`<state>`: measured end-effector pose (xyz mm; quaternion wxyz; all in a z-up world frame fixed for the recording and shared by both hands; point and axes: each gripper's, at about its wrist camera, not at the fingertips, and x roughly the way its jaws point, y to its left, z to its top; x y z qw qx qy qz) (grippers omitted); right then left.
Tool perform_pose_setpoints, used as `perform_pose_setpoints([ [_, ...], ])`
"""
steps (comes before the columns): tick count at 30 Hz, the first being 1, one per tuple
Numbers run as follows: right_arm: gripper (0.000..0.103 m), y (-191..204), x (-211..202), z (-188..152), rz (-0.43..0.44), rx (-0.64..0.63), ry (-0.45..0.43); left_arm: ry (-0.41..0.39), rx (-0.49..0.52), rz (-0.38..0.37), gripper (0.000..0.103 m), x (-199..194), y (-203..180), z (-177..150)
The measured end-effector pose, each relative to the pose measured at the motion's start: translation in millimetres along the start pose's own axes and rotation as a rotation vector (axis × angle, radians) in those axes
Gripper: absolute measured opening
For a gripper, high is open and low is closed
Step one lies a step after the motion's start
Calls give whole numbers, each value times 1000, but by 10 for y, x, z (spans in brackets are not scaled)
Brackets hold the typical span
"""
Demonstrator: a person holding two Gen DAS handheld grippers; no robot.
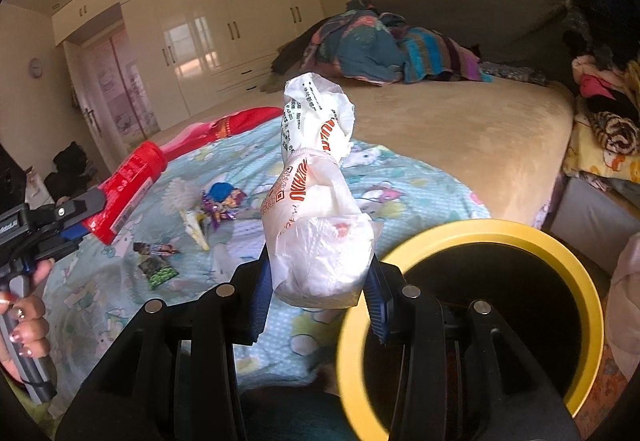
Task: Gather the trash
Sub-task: 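Carry the red tube and white bag over the yellow bin with both grippers, then open both grippers to drop the red tube and white bag into the bin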
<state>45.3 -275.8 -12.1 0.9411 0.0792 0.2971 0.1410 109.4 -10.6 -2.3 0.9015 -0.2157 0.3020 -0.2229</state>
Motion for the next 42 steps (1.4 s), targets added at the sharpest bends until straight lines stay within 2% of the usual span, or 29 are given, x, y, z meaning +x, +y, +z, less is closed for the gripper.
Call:
perform_pose_setpoints([
  [18,38,-770,-106,-186,-169,130,19,96,108,-53,23,352,-478,-234],
  [26,38,-1079,-105,-289,-219,158,70,156,155,-92,23,580,-731,-401],
  [33,38,-1302,-46,-446,-206,159,142,214,207,-105,23,866,-1004,-564],
  [42,41,-1318,53,-616,-170,108,226,306,227,-56,24,1435,-1124,-733],
])
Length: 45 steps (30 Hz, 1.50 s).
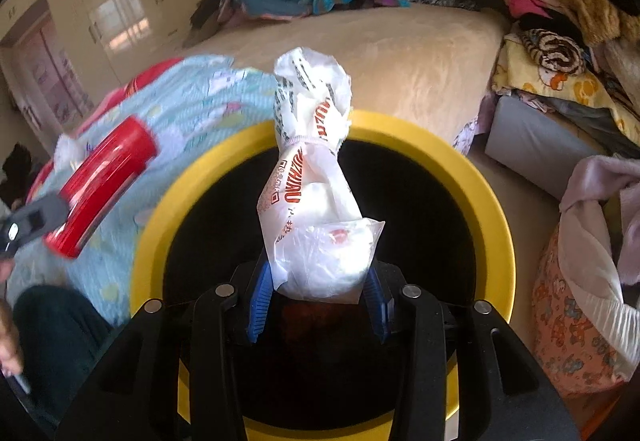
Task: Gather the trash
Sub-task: 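Open both grippers to drop the red tube and white bag into the bin, then move both grippers back toward the remaining wrappers on the quilt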
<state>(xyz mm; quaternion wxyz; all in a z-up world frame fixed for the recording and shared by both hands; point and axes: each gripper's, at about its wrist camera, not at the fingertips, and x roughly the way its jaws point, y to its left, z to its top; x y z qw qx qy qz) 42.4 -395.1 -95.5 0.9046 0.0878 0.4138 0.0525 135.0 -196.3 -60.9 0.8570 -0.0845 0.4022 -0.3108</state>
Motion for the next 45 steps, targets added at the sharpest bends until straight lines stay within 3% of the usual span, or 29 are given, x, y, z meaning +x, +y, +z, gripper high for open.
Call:
perform_pose_setpoints([
  [2,47,-32,-12,-4,2,10,-1,8,-14,-1,28,84,20,29],
  [3,52,-60,-29,-2,2,17,-6,9,-26,-2,37,101,37,40],
  [4,59,-83,-43,3,6,25,-9,10,-54,-13,70,109,85,47],
  [5,63,-107,-56,9,10,33,-12,6,-76,-28,84,96,115,47],
  [7,69,-136,-72,33,8,34,-19,-5,-94,-38,84,49,172,37],
  [16,78,33,-132,156,-22,35,-83,-89,-76,76,92,-275,294,28],
  [25,80,323,-256,281,24,29,-152,-207,-47,167,92,-695,376,42],
  [45,82,1104,-316,286,110,-124,-189,-347,-39,267,92,-1213,575,20],
])
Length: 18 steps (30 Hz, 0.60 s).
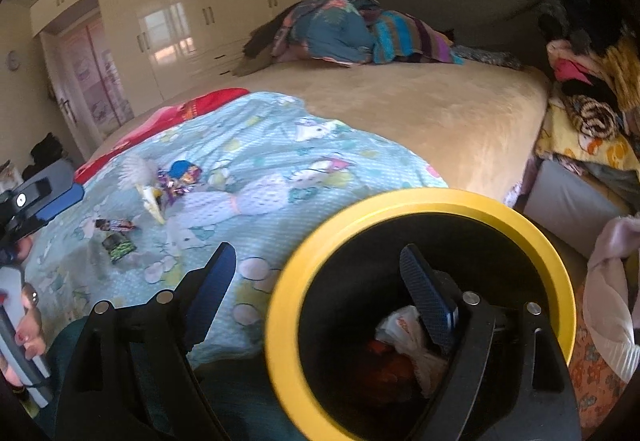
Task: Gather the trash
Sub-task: 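Move both grippers back toward the remaining wrappers on the quilt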
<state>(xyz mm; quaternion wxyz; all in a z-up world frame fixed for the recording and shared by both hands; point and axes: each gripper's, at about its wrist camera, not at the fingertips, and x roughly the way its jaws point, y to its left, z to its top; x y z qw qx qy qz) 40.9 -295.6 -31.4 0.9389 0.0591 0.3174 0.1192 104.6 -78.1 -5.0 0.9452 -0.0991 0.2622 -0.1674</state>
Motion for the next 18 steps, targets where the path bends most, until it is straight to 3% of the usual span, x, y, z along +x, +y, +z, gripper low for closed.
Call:
perform_pose_setpoints([
  [8,84,295,-71,38,46,-56,-59,-67,-23,68,92,-164,220,72],
  [18,84,606,5,33,77,-109,-64,-90,-79,136,92,-245,546,97],
])
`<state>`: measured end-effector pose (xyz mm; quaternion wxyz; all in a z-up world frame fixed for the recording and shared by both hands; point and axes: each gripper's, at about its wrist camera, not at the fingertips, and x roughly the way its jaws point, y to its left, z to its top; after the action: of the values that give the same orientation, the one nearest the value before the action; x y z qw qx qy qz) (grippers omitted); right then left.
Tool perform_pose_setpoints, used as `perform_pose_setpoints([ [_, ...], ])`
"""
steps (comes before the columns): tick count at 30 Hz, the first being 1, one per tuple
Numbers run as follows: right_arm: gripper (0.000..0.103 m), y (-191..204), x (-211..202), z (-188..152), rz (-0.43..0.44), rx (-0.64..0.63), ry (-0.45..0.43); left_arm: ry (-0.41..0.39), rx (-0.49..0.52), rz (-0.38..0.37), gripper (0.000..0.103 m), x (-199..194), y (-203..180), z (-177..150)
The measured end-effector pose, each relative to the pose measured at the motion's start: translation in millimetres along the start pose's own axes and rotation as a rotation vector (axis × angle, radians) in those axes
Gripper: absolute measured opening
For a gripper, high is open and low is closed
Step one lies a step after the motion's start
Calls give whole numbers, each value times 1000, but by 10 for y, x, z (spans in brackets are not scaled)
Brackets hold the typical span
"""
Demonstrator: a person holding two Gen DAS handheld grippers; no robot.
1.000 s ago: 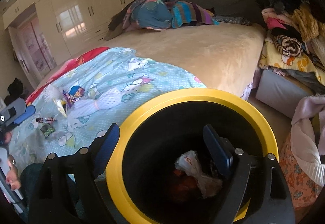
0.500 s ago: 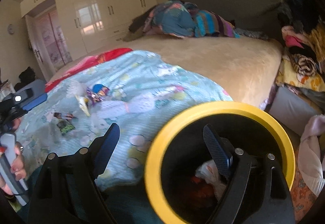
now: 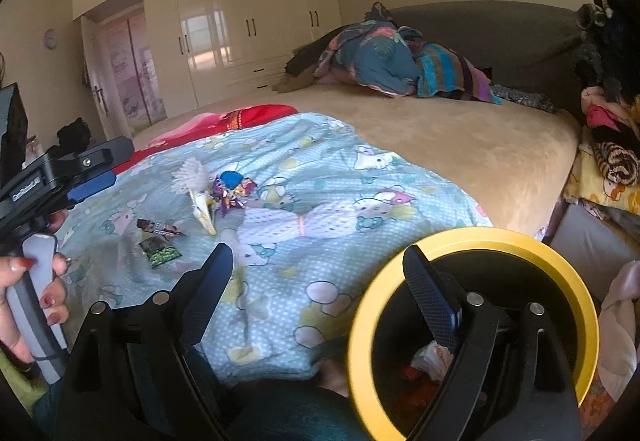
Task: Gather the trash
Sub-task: 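Move both grippers back toward the remaining wrappers on the quilt, then grasp a white mesh net with the left gripper while the right grasps another white mesh net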
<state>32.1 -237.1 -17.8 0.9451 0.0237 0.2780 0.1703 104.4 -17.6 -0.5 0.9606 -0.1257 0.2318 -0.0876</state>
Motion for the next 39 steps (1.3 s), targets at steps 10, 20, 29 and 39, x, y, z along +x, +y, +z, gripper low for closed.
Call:
perform_pose_setpoints([
  [10,90,547,351,48,54,-134,28,22,-45,65,92,42,375,24],
  [20,90,751,1006,56,33,-197,107,64,-36,107,84,143,659,55],
  [29,85,712,1567,84,12,-182,169,153,18,106,61,465,666,156],
  [39,77,702,1923,96,8,-178,212,240,-46,103,53,891,797,162],
])
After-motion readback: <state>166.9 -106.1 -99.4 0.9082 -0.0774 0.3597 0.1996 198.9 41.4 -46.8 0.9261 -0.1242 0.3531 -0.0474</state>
